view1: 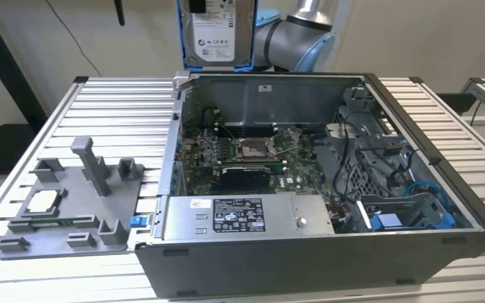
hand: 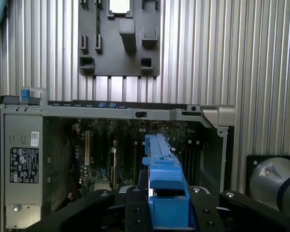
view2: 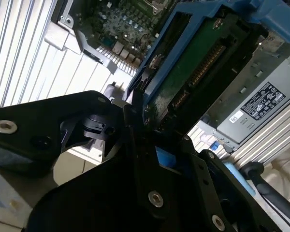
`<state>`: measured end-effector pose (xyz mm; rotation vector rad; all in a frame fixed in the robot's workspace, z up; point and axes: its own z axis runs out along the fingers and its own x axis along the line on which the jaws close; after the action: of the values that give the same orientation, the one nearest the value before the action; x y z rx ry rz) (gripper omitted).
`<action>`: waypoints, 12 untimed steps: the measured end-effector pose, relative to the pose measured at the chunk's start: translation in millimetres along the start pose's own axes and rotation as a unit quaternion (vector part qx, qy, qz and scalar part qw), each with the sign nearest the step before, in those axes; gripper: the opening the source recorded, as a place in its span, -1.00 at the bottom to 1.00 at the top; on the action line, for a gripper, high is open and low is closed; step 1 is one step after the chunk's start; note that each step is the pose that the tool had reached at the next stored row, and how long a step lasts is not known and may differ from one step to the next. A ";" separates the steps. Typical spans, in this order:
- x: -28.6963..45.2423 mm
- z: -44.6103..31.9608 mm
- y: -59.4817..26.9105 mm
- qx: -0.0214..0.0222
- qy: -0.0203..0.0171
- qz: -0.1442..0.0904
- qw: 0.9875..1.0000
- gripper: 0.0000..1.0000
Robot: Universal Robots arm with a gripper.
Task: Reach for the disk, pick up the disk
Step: 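Pick up the disk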
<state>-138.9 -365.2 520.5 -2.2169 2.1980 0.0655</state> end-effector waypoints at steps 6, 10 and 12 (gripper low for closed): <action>0.1 -0.3 -17.6 0.000 0.000 0.000 1.000 -1.00; 0.2 -0.5 -29.7 0.000 0.000 0.000 1.000 -1.00; 0.3 -0.6 -35.8 0.000 0.000 0.000 1.000 -1.00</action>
<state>-103.2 -365.2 520.4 -2.2169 2.1979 0.0656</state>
